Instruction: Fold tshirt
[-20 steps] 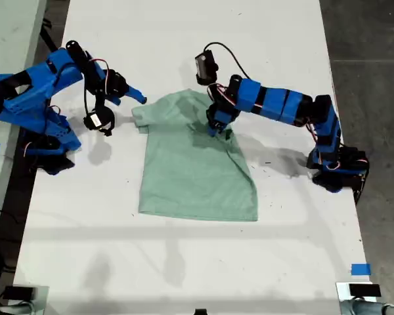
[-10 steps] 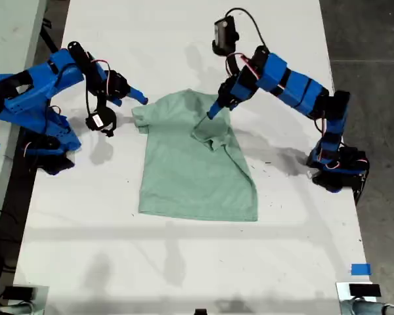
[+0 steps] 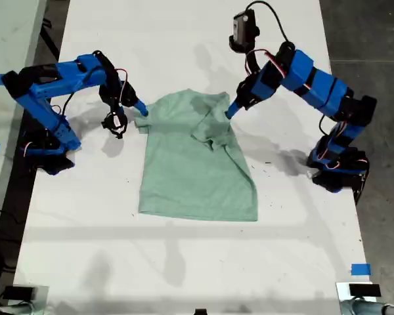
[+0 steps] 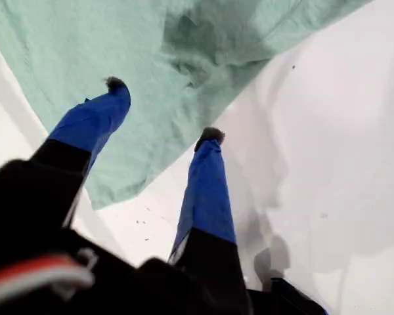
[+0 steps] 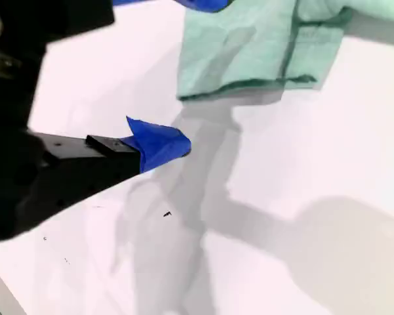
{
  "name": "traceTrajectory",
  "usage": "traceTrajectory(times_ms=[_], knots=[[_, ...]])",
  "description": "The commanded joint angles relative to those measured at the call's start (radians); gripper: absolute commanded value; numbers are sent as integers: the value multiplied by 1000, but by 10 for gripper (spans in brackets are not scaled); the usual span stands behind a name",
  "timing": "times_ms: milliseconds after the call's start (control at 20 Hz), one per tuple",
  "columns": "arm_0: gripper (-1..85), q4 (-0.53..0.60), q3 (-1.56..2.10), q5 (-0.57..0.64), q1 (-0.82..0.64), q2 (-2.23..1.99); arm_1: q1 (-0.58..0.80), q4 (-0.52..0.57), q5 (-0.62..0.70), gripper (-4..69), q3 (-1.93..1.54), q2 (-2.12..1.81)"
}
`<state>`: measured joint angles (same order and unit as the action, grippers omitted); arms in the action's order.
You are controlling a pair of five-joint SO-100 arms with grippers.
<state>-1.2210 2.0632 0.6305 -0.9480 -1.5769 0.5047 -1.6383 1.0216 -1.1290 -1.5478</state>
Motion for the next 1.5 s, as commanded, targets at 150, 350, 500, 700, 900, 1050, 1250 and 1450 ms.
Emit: traceTrajectory(times_ms=[150,350,500,700,900,1050,1250,1450], knots=[[282,44,-221,49,-75,247,-32,-6,0,231,-69,-218],[111,37,-301,55,-75,341,-23,3,-8,208,-152,-308],[53,44,-307,51,-60,344,-20,12,-12,180,-195,-341],[18,5,-302,54,-64,258,-20,25,-23,139,-244,-376],[10,-46,-270,44,-66,-18,-18,38,-34,113,-305,-419],[1,-92,-468,-52,115,-49,-9,55,-41,77,-342,-434],[1,-138,-804,-104,276,147,-11,58,-48,23,-350,-433],[13,-138,-1025,-120,334,360,-20,58,-55,21,-351,-434]])
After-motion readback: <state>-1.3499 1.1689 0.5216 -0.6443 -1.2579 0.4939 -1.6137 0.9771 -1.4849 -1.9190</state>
